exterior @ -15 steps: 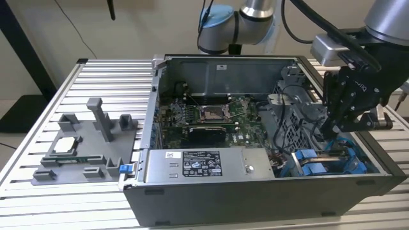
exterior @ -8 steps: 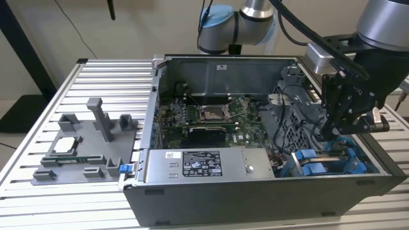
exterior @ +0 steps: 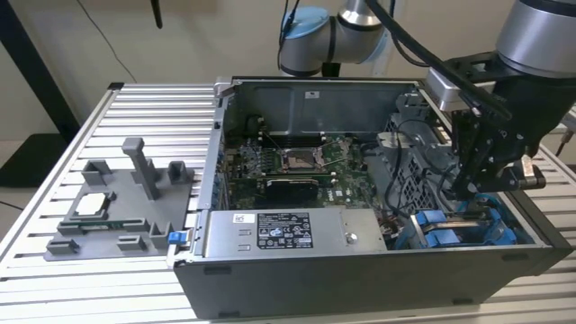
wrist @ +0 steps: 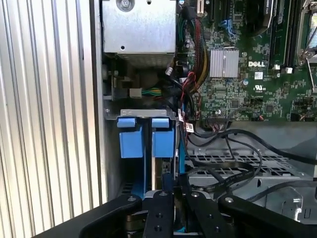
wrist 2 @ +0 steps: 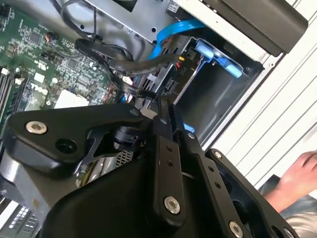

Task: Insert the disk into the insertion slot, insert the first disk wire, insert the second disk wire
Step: 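Insert the second disk wire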

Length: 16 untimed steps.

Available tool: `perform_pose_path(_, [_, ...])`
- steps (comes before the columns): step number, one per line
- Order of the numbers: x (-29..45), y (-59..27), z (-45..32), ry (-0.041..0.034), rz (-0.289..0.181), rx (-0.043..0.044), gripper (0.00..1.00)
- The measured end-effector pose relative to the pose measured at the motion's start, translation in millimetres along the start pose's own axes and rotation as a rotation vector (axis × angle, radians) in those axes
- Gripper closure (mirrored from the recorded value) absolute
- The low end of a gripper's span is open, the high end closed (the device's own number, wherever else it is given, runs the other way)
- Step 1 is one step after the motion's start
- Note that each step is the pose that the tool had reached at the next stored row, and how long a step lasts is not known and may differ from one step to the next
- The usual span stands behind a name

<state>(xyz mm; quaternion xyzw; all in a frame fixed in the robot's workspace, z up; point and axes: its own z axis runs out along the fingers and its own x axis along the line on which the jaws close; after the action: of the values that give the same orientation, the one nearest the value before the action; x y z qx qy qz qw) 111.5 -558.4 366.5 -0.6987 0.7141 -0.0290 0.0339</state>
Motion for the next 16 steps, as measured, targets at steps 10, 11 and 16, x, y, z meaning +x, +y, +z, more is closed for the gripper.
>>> perform_pose_path(10, [3.0, 4.7, 8.8, -0.0005, -0.003, 0.0295, 1.00])
perform_pose_path(11, [3.3, 5.9, 9.3, 0.0006, -0.003, 0.0301, 1.00])
perform_pose_path(16, [5.0, 10.8, 14.4, 0.0006, -0.004, 0.0540, 1.00])
